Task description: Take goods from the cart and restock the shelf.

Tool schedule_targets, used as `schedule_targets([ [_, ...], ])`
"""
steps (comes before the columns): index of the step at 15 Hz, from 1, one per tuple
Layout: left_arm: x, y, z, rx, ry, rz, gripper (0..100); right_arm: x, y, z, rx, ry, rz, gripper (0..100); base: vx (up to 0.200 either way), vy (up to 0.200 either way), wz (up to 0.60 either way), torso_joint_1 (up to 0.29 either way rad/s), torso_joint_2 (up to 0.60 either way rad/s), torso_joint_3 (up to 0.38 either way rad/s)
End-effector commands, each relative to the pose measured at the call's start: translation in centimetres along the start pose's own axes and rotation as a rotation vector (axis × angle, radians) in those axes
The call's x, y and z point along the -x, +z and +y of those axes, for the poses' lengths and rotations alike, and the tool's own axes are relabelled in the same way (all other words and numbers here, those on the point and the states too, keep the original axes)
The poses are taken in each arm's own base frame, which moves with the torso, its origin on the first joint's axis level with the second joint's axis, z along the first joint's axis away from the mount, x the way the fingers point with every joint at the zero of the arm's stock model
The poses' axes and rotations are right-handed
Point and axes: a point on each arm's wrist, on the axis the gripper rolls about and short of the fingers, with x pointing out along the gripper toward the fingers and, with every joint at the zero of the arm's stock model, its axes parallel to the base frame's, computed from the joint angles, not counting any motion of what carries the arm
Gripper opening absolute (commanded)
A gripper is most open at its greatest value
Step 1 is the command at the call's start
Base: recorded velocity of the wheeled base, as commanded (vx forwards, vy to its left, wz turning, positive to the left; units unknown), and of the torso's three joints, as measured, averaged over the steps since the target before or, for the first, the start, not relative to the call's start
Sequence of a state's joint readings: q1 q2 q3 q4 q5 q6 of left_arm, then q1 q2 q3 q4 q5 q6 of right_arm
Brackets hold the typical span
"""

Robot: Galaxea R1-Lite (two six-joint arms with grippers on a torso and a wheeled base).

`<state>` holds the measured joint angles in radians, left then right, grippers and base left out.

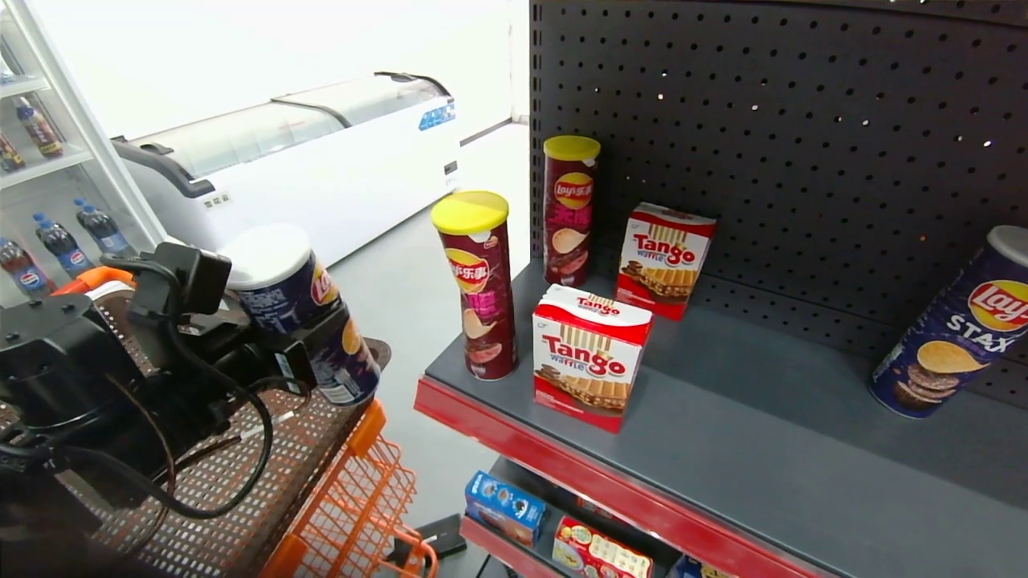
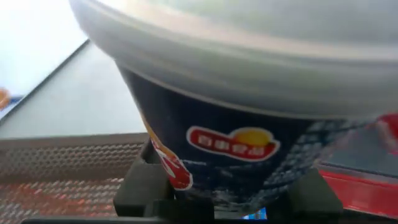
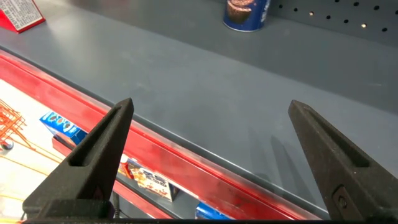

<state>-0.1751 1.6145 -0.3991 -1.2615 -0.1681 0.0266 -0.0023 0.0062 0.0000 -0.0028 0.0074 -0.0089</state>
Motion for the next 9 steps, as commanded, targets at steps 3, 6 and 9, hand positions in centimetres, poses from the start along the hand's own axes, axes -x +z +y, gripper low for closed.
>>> schedule_targets([
  [3,2.1,0.7,-1.6,-0.004,-0.206,-0.039,0,0.0,0.0,0.0,0.000,0.001,0.000,100,0.000,0.000,0.00,0.000,0.00,0.000],
  [6,2.9,1.4,-2.3,-0.009,-0.237,-0.048,0,0.0,0.0,0.0,0.000,0.001,0.000,100,0.000,0.000,0.00,0.000,0.00,0.000],
  [9,3.7,2.3,-3.2,0.009,-0.301,0.006,0,0.0,0.0,0.0,0.000,0.001,0.000,100,0.000,0.000,0.00,0.000,0.00,0.000],
])
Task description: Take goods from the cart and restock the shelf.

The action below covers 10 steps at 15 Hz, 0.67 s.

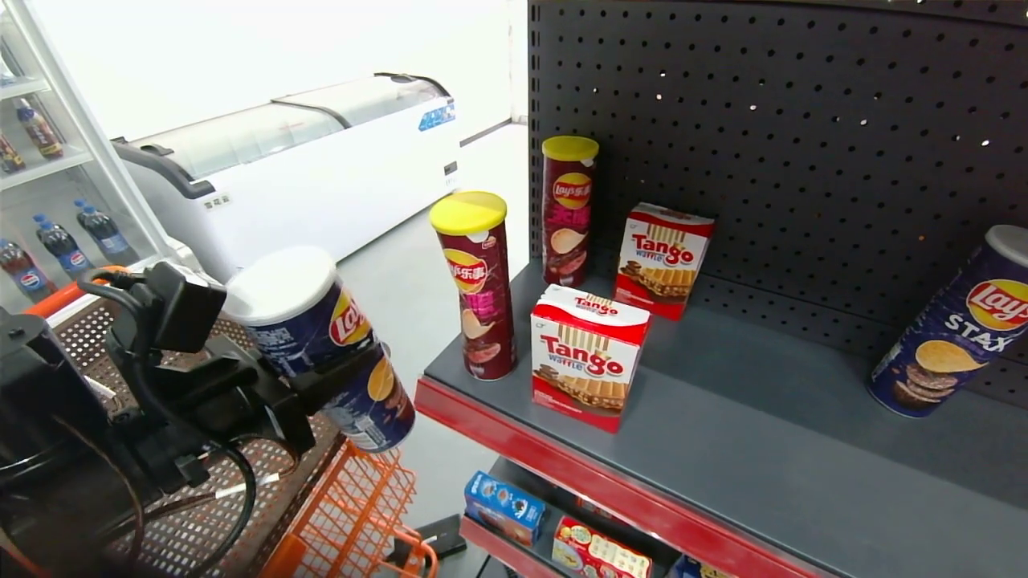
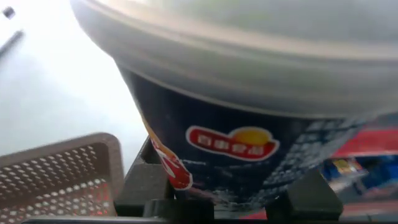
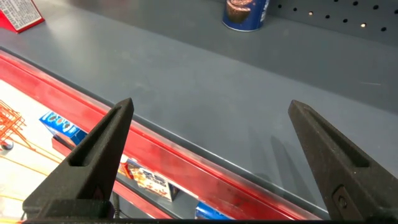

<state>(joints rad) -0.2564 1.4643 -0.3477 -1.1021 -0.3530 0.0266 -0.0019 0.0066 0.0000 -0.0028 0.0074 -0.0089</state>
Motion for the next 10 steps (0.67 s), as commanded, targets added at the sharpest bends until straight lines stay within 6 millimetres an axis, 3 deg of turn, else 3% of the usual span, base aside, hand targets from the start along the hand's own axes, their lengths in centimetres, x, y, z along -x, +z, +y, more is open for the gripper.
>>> schedule_targets([
  [1,0.5,1.7,-1.1,-0.013,-0.051,-0.038,0,0.0,0.0,0.0,0.000,-0.001,-0.001,100,0.000,0.000,0.00,0.000,0.00,0.000],
  [7,-0.2,2.1,-4.0,-0.020,-0.233,-0.051,0,0.0,0.0,0.0,0.002,0.001,0.001,100,0.000,0.000,0.00,0.000,0.00,0.000],
  [10,1.5,2.6,-4.9,-0.009,-0.318,-0.016,0,0.0,0.0,0.0,0.002,0.002,-0.001,100,0.000,0.000,0.00,0.000,0.00,0.000],
])
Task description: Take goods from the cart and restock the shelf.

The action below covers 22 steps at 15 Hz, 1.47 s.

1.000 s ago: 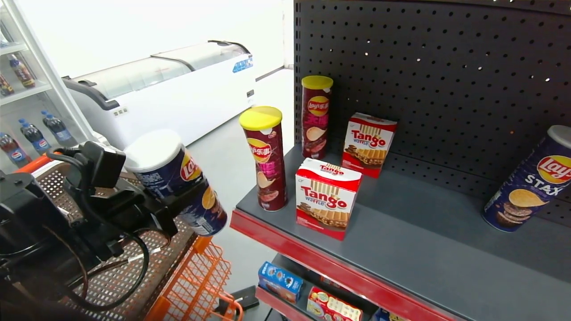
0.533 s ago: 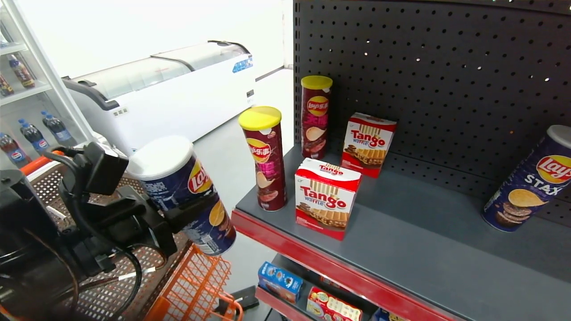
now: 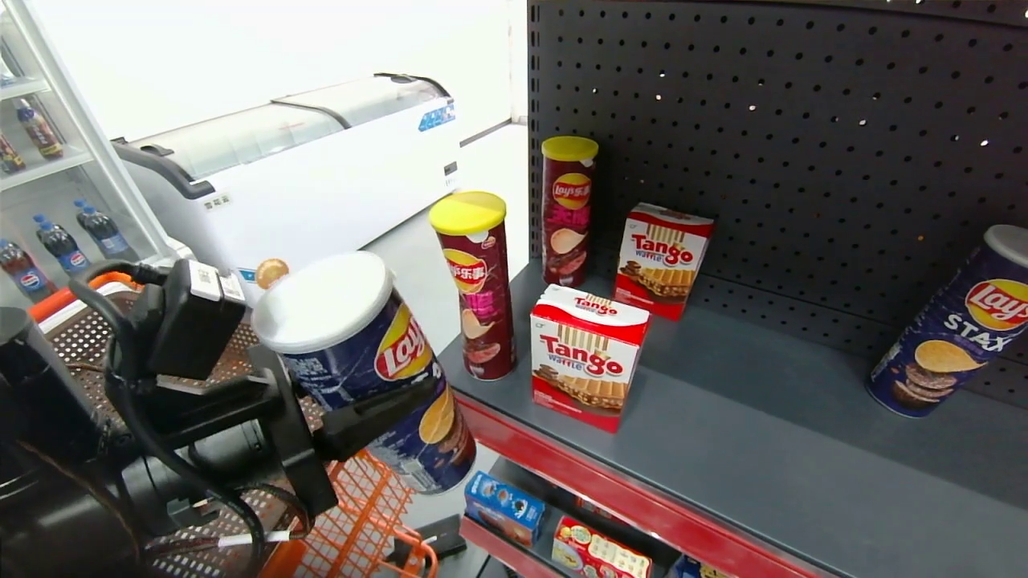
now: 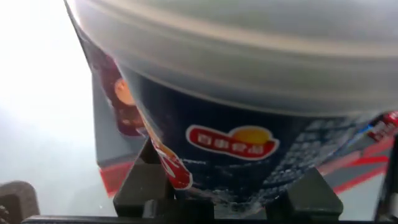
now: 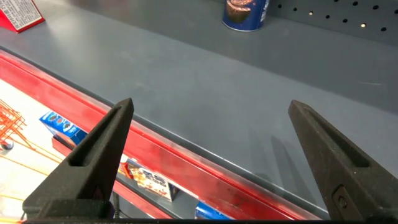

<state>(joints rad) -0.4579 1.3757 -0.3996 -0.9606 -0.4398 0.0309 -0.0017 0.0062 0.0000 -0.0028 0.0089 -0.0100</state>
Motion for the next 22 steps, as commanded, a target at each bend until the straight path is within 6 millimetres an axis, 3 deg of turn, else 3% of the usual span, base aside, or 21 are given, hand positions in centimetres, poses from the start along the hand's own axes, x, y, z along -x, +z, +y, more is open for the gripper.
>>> schedule_targets([
  [1,1.6,0.9,-1.0,0.003,-0.044,0.004,0,0.0,0.0,0.0,0.001,0.000,0.000,100,0.000,0.000,0.00,0.000,0.00,0.000],
  [3,2.9,1.1,-1.6,0.016,-0.053,0.034,0,0.0,0.0,0.0,0.001,0.000,0.001,100,0.000,0.000,0.00,0.000,0.00,0.000],
  [9,3.2,0.9,-1.9,0.019,-0.119,0.034,0,0.0,0.0,0.0,0.001,0.000,0.001,100,0.000,0.000,0.00,0.000,0.00,0.000],
  [22,2.9,0.9,-2.6,0.019,-0.176,0.036,0,0.0,0.0,0.0,0.001,0.002,0.000,100,0.000,0.000,-0.60,0.002,0.00,0.002],
])
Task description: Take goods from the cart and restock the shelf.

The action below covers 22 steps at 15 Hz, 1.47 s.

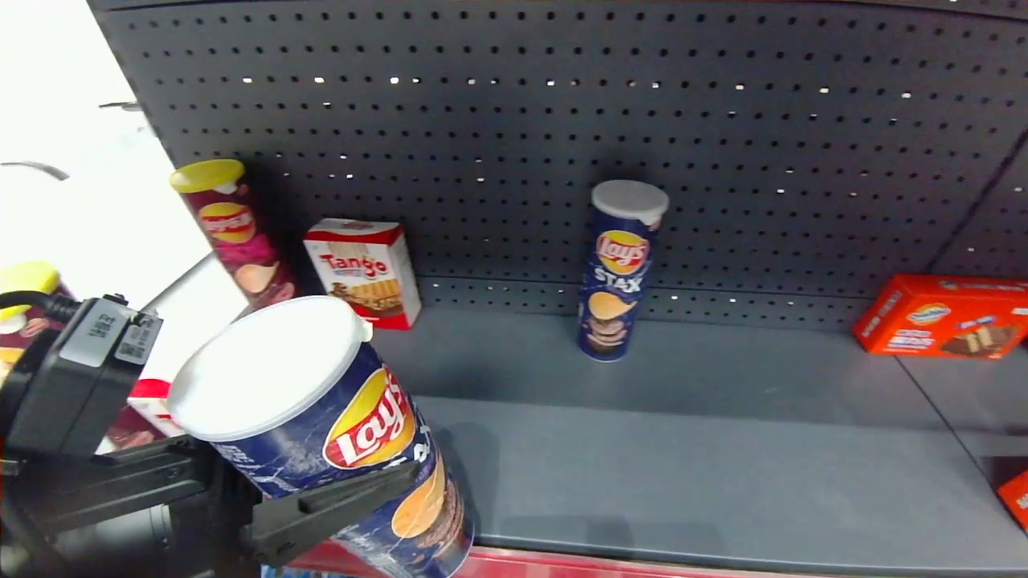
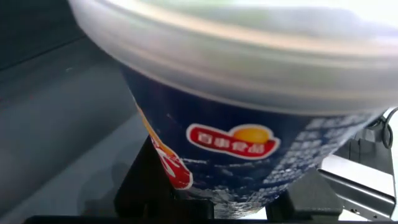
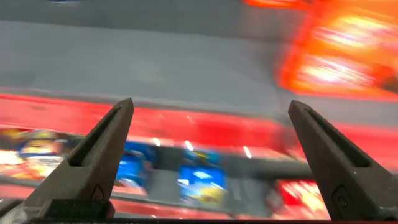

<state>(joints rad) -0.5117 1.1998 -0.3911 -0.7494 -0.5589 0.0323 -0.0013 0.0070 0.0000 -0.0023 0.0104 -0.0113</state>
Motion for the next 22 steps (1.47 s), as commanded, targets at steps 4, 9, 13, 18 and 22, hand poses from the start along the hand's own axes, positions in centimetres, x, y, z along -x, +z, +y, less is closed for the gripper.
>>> schedule_targets([
  [4,0.1,-0.4,0.1,0.009,0.007,0.013,0,0.0,0.0,0.0,-0.001,0.002,-0.002,100,0.000,0.000,0.00,0.000,0.00,0.000],
  [9,0.4,-0.1,-0.1,-0.001,0.008,-0.002,0,0.0,0.0,0.0,0.001,0.002,-0.002,100,0.000,0.000,0.00,0.000,0.00,0.000],
  [13,0.6,-0.1,-0.4,-0.036,0.002,-0.006,0,0.0,0.0,0.0,0.004,0.002,0.001,100,0.000,0.000,0.00,0.000,0.00,0.000],
  [18,0.7,-1.2,-0.3,-0.058,0.016,0.033,0,-2.5,9.1,0.0,-0.031,0.092,0.017,100,0.000,0.000,0.00,0.000,0.00,0.000],
  [22,0.9,-1.0,-0.4,-0.064,0.023,0.021,0,-5.5,11.9,0.3,-0.037,0.190,0.061,100,0.000,0.000,0.00,0.000,0.00,0.000],
])
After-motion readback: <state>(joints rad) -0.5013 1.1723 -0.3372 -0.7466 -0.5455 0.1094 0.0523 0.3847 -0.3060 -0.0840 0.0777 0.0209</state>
